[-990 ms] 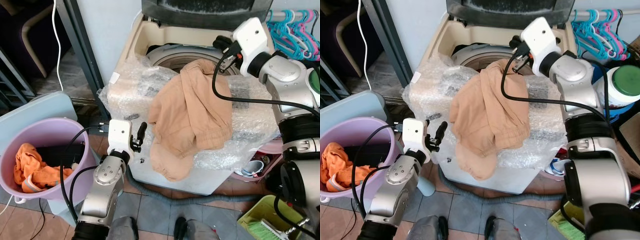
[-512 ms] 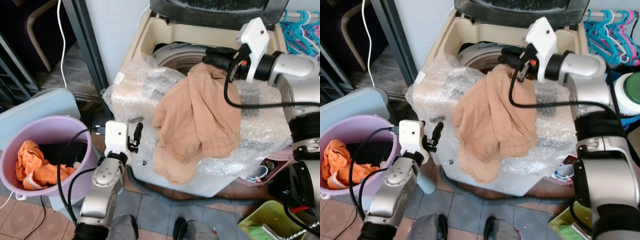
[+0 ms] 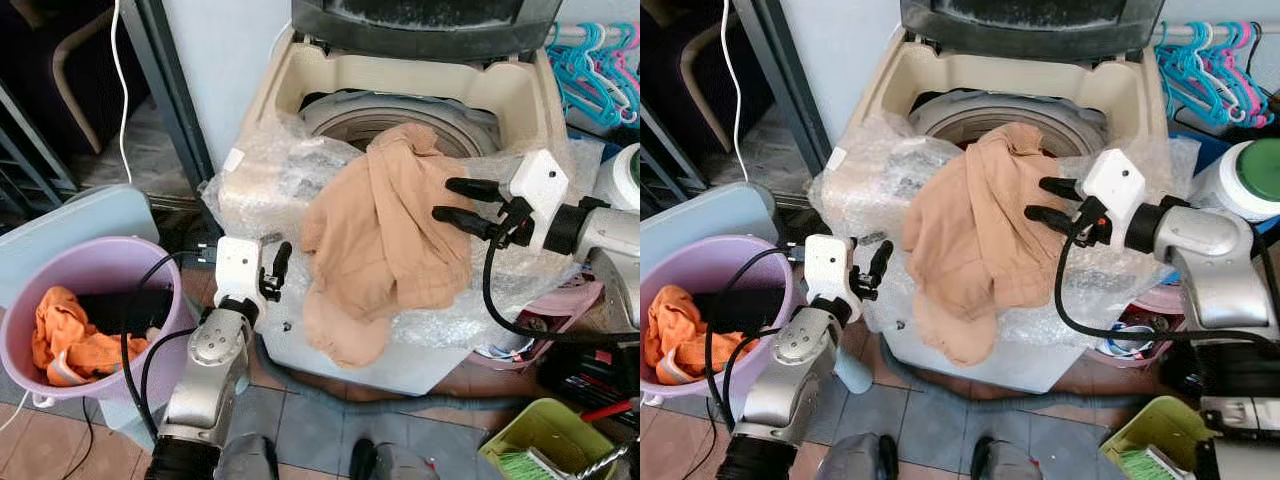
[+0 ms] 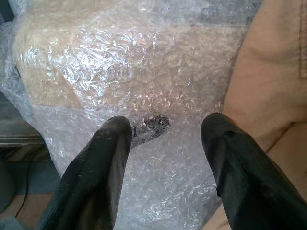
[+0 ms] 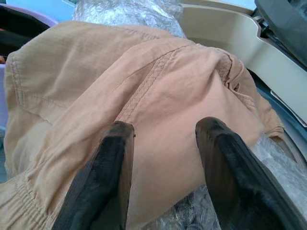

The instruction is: Clothes washing

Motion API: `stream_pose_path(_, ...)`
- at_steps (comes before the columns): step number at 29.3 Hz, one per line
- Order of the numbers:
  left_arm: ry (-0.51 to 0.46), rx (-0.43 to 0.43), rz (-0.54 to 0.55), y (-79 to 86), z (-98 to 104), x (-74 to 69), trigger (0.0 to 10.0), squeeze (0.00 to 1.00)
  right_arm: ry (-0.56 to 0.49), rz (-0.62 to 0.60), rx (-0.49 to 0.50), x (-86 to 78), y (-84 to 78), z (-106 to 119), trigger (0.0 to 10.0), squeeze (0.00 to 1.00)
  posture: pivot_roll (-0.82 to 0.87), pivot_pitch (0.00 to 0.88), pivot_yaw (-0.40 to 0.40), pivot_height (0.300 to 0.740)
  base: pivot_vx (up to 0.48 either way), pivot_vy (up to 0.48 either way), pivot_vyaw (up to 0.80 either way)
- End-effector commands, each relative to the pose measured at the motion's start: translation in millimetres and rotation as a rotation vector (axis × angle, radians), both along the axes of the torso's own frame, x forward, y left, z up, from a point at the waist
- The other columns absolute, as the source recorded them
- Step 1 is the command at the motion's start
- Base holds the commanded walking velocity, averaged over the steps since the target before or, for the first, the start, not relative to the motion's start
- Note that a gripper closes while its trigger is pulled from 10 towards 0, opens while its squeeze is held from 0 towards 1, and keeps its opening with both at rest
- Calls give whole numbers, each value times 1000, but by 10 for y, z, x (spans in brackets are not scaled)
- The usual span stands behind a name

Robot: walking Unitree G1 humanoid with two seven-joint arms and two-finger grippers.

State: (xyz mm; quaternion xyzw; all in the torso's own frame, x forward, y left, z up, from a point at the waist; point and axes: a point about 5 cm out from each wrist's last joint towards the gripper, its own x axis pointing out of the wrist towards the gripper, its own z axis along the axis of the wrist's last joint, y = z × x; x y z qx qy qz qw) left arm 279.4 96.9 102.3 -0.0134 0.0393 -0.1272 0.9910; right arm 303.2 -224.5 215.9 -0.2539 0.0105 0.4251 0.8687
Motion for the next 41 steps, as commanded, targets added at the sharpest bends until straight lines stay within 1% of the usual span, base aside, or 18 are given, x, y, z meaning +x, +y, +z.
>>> stream_pose_path(1, 5, 2, -11, -1, -18, 6, 10000, 0, -2, 31, -6, -83, 21, 73, 10000, 1000, -104, 54, 33, 740, 0, 0, 0)
stream_pose_path(3, 5, 3, -10, 8, -19, 15, 10000, 0, 38, 70, -20, -174, 59, 40, 10000, 1000, -105, 52, 33, 740, 0, 0, 0)
stream_pose_path(6, 5, 3, -10, 13, -27, 13, 10000, 0, 54, 84, -35, -243, 95, -6, 10000, 1000, -105, 51, 30, 740, 0, 0, 0)
stream_pose_path(9, 6, 3, -13, 4, -33, 10, 10000, 0, 59, 96, -71, -279, 140, -92, 10000, 1000, -104, 47, 27, 740, 0, 0, 0)
stream_pose_path(11, 4, 1, -13, -4, -31, 14, 10000, 0, 48, 86, -77, -276, 184, -151, 10000, 1000, -103, 46, 26, 740, 0, 0, 0)
stream_pose_path(12, 3, 1, -13, -9, -29, 16, 10000, 0, 23, 47, -74, -246, 220, -193, 10000, 1000, -103, 47, 26, 740, 0, 0, 0)
stream_pose_path(16, 1, 0, -11, -11, -30, 13, 10000, 0, -38, -29, -122, -191, 257, -297, 10000, 1000, -100, 47, 23, 740, 0, 0, 0)
stream_pose_path(18, 2, 0, -4, 1, -35, 9, 10000, 0, -48, -82, -117, -160, 265, -355, 10000, 1000, -99, 48, 22, 740, 0, 0, 0)
stream_pose_path(20, 4, 0, 1, 9, -39, 5, 10000, 0, -55, -108, -123, -147, 276, -406, 10000, 1000, -98, 49, 21, 740, 0, 0, 0)
stream_pose_path(21, 4, -1, 3, 13, -41, 1, 10000, 0, -57, -173, -127, -112, 266, -463, 10000, 1000, -97, 52, 18, 740, 0, 0, 0)
stream_pose_path(22, 4, -1, 3, 13, -41, 1, 10000, 0, -57, -173, -127, -112, 266, -463, 10000, 1000, -97, 52, 18, 740, 0, 0, 0)
stream_pose_path(23, 5, -2, 4, 11, -41, -5, 10000, 0, -54, -212, -144, -95, 264, -537, 10000, 1000, -96, 54, 14, 740, 0, 0, 0)
stream_pose_path(29, 9, -7, 6, 4, -45, -14, 10000, 0, -28, -233, -177, -132, 348, -749, 10000, 1000, -95, 60, 8, 740, 0, 0, 0)
stream_pose_path(30, 10, -8, 7, 4, -46, -15, 10000, 0, -25, -238, -184, -136, 364, -789, 8118, 996, -95, 60, 8, 740, 0, 0, 0)
stream_pose_path(31, 11, -9, 8, 3, -47, -16, 10000, 0, -26, -250, -190, -136, 380, -832, 2980, 490, -94, 61, 7, 740, 0, 0, 0)
stream_pose_path(32, 11, -9, 8, 2, -47, -16, 10000, 0, -18, -254, -186, -140, 389, -856, 0, 0, -93, 61, 6, 740, 0, 0, 0)
stream_pose_path(36, 11, -8, 11, 2, -48, -18, 10000, 0, -21, -278, -182, -127, 419, -910, 0, 0, -90, 61, 4, 740, 0, 0, 0)
stream_pose_path(41, 10, -4, 16, 13, -49, -11, 10000, 0, -27, -312, -159, -89, 400, -899, 0, 0, -88, 60, 1, 740, 0, 0, 0)
